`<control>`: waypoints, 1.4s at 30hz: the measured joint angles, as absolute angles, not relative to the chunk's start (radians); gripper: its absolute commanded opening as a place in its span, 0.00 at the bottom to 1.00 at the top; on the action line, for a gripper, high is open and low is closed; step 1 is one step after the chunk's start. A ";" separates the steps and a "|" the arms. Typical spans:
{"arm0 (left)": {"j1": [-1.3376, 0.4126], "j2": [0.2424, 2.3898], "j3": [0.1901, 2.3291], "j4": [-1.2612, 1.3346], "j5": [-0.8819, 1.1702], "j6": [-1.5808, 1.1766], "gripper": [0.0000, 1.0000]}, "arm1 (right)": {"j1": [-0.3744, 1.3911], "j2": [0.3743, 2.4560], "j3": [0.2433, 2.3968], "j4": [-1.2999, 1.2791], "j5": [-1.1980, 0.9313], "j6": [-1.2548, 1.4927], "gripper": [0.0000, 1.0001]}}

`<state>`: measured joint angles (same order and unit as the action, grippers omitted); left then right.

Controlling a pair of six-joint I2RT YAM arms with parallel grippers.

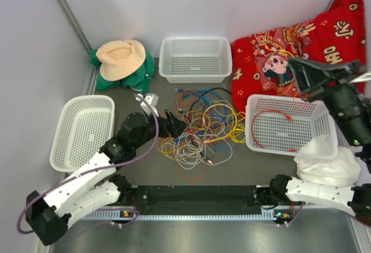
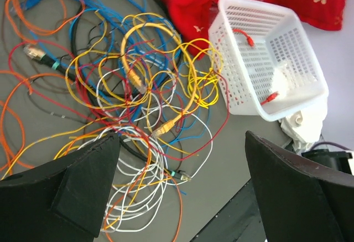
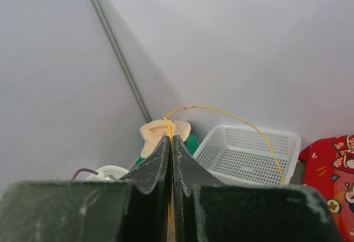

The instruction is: Untangle the cables

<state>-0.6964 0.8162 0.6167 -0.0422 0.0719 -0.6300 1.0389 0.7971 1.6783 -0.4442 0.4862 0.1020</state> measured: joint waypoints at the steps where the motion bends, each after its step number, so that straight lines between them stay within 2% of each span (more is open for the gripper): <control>1: -0.696 0.816 0.617 -0.050 0.062 -0.638 0.98 | 1.039 0.818 1.685 -0.444 0.499 0.099 0.00; 7: -0.697 0.836 0.637 -0.270 -0.111 -0.735 0.98 | 0.997 1.063 1.750 -0.477 0.515 0.096 0.00; 14: -0.696 0.862 0.641 -0.514 -0.211 -0.859 0.99 | 0.801 1.390 1.830 -0.514 0.372 0.170 0.00; 26: -0.696 0.815 0.583 -0.514 -0.154 -0.871 0.98 | 0.633 1.645 1.853 -0.274 0.187 0.202 0.00; 32: -0.696 0.817 0.521 -0.479 -0.128 -0.882 0.97 | 0.579 1.882 2.086 -0.194 0.103 0.223 0.00; 36: -0.696 0.845 0.515 -0.470 -0.118 -0.894 0.97 | 0.545 2.005 2.136 -0.134 0.076 0.249 0.00; 37: -0.696 0.852 0.515 -0.468 -0.115 -0.897 0.97 | 0.535 2.035 2.138 -0.131 0.074 0.257 0.09; 38: -0.696 0.858 0.515 -0.466 -0.110 -0.899 0.97 | 0.525 2.067 2.147 -0.124 0.072 0.266 0.46; 41: -0.696 0.873 0.515 -0.463 -0.101 -0.903 0.98 | 0.502 2.155 2.168 -0.122 0.064 0.292 0.85; 42: -0.696 0.877 0.515 -0.463 -0.100 -0.904 0.99 | 0.498 2.178 2.167 -0.128 0.058 0.297 0.91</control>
